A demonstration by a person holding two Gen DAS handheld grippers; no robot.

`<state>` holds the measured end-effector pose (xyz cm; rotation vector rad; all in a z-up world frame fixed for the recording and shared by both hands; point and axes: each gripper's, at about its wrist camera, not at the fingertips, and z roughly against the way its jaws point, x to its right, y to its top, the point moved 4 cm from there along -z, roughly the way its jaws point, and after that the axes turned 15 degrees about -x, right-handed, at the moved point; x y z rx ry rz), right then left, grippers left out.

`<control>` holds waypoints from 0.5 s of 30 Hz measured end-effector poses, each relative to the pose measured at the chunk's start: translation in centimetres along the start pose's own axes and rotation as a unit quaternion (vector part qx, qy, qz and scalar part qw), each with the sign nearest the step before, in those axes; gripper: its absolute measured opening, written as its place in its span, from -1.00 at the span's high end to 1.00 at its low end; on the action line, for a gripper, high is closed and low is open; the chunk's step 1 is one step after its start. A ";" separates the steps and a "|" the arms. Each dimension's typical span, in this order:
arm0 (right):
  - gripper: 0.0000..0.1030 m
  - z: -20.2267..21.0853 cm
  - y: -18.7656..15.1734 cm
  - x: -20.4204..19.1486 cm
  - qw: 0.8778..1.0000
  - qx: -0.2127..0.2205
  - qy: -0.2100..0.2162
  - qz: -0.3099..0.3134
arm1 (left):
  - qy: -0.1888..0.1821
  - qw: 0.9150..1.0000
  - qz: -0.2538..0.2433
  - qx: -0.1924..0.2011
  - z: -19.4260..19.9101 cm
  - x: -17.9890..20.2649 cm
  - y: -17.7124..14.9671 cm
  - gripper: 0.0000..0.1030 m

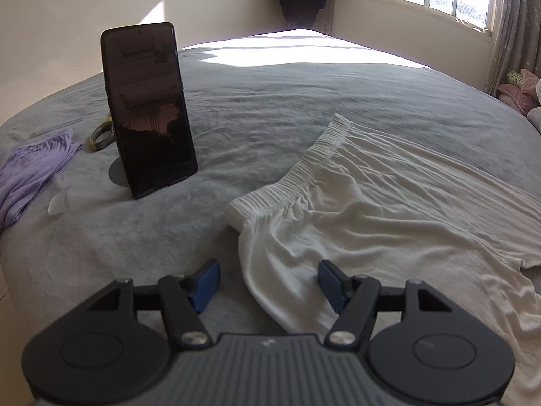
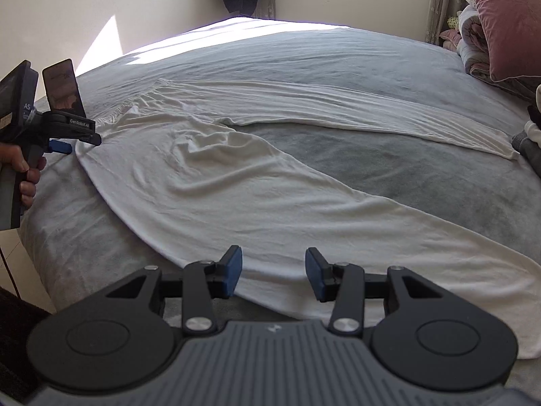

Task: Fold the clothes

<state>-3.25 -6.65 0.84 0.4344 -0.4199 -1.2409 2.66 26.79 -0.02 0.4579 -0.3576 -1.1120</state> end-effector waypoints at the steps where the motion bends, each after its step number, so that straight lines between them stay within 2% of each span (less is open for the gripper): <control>1: 0.12 0.1 -0.5 -0.6 1.000 0.000 0.000 0.004 | -0.005 1.000 0.008 -0.001 0.0 -0.2 0.1 -0.27; 4: 0.12 0.4 -1.9 -2.5 1.000 0.000 0.001 0.015 | -0.007 0.999 0.033 -0.004 0.0 -0.8 0.2 -0.17; 6: 0.12 0.5 -2.8 -3.7 1.000 0.000 0.001 0.023 | -0.004 0.999 0.044 -0.005 -0.1 -1.1 0.3 0.01; 10: 0.12 0.2 -2.9 -4.0 1.000 0.010 -0.013 0.023 | -0.008 0.998 0.062 -0.004 0.0 -1.5 0.3 0.16; 12: 0.12 0.0 -2.9 -4.1 0.999 0.015 -0.021 0.023 | -0.022 0.997 0.069 -0.007 -0.1 -1.9 0.4 0.47; 15: 0.20 -0.2 -2.8 -4.0 0.999 0.021 -0.028 0.023 | -0.047 0.995 0.081 -0.015 -0.1 -2.4 0.5 0.78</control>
